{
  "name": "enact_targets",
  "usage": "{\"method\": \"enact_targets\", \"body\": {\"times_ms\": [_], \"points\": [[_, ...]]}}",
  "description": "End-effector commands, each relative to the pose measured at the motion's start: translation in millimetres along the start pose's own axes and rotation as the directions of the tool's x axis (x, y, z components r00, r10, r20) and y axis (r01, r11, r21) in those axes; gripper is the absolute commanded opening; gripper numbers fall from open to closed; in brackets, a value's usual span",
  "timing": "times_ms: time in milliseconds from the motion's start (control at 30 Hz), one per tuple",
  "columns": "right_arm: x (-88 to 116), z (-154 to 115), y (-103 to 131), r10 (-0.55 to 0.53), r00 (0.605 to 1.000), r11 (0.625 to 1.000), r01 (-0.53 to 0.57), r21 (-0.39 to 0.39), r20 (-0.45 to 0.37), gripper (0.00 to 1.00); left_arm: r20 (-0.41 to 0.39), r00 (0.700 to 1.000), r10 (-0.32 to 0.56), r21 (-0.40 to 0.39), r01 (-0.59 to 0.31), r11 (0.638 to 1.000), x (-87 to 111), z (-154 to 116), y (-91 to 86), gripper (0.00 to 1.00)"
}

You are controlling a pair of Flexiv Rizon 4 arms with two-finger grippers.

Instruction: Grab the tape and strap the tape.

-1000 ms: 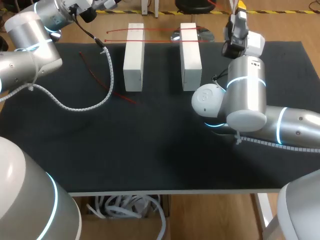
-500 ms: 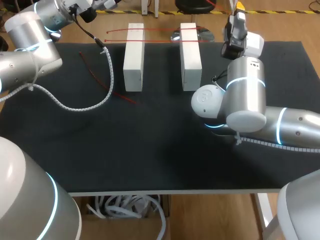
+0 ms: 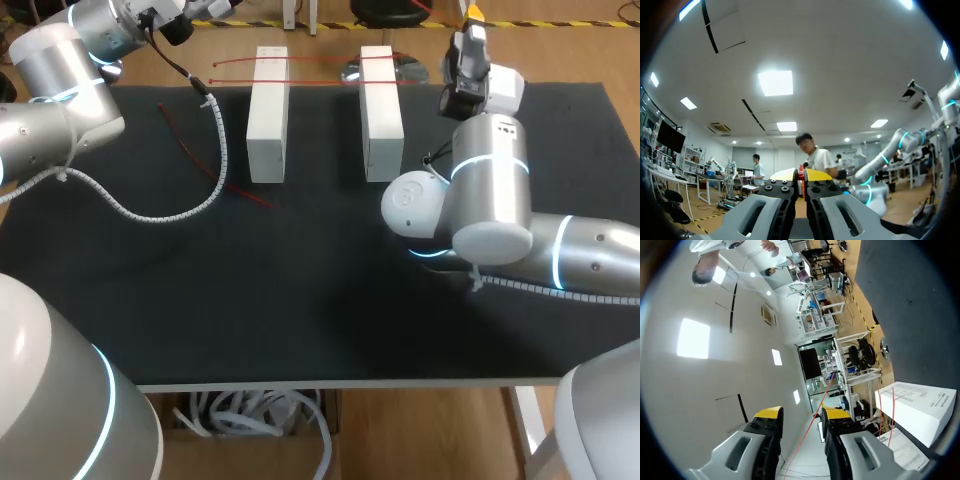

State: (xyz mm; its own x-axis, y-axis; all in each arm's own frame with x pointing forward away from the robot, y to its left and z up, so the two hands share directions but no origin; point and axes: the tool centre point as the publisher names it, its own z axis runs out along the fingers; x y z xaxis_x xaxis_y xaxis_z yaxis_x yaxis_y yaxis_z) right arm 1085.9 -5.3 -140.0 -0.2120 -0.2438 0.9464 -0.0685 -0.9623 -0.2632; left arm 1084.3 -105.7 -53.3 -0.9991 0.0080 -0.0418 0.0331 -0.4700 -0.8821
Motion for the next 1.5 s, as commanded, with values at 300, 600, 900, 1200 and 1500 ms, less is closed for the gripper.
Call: {"method": "enact_targets", "body": {"times_ms": [300,600,900,1200,1500], "points": [[0,0,-3,-0.010,1.000,1.000,0.010,0.003,0.007,0.35,0.001,1.000,0.001,0.000,-0.001,1.000,0.3,0,0.0,0.00],[0,3,-8,-0.014,1.000,1.000,0.014,0.008,-0.002,0.38,0.001,1.000,0.001,0.000,-0.001,1.000,0.3,0,0.0,0.00],[1,3,-14,-0.015,1.000,1.000,0.015,0.021,-0.006,0.36,0.001,1.000,0.001,0.000,-0.001,1.000,0.3,0,0.0,0.00],[-3,0,-12,-0.030,1.000,0.999,0.030,0.016,0.004,0.00,0.001,1.000,0.001,0.000,-0.001,1.000,0.3,0,0.0,0.00],[-4,-2,-10,-0.034,0.999,0.999,0.034,0.008,0.007,0.00,0.001,1.000,0.001,0.000,-0.001,1.000,0.3,0,0.0,0.00]]}}
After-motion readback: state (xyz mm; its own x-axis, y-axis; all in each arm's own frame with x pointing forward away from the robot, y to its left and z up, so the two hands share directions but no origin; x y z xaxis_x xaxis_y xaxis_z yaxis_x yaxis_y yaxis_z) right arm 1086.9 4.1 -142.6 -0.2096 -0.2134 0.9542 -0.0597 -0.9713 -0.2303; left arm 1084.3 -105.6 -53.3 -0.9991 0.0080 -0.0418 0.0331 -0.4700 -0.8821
